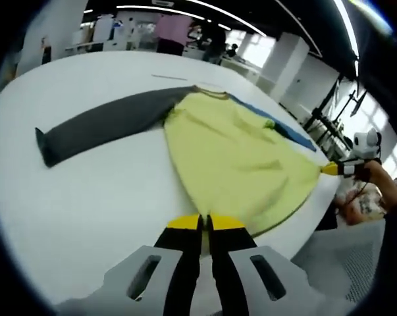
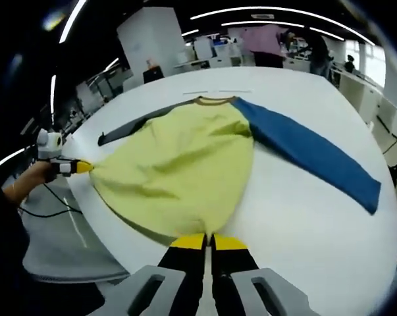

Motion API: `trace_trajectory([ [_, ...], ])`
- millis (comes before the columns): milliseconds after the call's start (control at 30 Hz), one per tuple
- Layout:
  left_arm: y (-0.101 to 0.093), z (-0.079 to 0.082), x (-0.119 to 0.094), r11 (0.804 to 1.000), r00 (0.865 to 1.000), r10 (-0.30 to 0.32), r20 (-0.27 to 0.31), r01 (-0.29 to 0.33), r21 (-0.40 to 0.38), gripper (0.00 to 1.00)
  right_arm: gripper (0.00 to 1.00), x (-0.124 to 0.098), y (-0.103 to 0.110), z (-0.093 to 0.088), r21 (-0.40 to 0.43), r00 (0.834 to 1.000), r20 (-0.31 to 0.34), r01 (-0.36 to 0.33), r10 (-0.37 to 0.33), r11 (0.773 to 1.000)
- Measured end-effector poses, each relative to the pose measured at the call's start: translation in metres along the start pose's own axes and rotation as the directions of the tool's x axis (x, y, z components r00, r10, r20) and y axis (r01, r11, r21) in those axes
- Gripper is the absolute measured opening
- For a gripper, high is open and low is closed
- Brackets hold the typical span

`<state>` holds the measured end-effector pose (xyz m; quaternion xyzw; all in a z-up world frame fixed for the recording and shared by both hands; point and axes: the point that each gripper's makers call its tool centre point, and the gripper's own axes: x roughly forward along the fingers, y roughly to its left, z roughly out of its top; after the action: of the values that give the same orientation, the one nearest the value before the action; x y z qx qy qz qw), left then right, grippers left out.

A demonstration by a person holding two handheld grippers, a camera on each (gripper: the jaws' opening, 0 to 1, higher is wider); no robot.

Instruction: Fold the garment on the visible template until the final outline fits inside the template.

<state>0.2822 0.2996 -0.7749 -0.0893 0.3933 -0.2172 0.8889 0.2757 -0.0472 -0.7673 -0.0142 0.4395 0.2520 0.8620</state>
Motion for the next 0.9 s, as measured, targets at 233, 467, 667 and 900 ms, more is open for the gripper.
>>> trace_trajectory([
  [233, 0.001, -0.012, 0.002, 1.000, 0.999, 0.024, -0.025, -0.024, -0.007, 0.01, 0.00, 0.005, -0.004, -0.017, -0.007, 0.999, -0.044, 0.024, -0.025, 1.000],
  [467, 0.005, -0.019, 0.003, 0.998, 0.997, 0.063, -0.039, -0.063, 0.012, 0.01, 0.00, 0.005, -0.006, -0.026, -0.004, 0.998, -0.063, 0.025, -0.026, 1.000],
  [667, 0.004, -0.022, 0.002, 0.996, 0.996, 0.074, -0.053, -0.072, 0.043, 0.01, 0.00, 0.005, -0.006, -0.032, -0.036, 0.995, -0.090, 0.045, -0.048, 0.998],
  [900, 0.000, -0.018, -0.001, 0.989, 0.998, 0.046, -0.039, -0.040, 0.144, 0.03, 0.00, 0.005, -0.005, -0.029, 0.031, 0.996, -0.063, 0.062, -0.060, 0.998],
])
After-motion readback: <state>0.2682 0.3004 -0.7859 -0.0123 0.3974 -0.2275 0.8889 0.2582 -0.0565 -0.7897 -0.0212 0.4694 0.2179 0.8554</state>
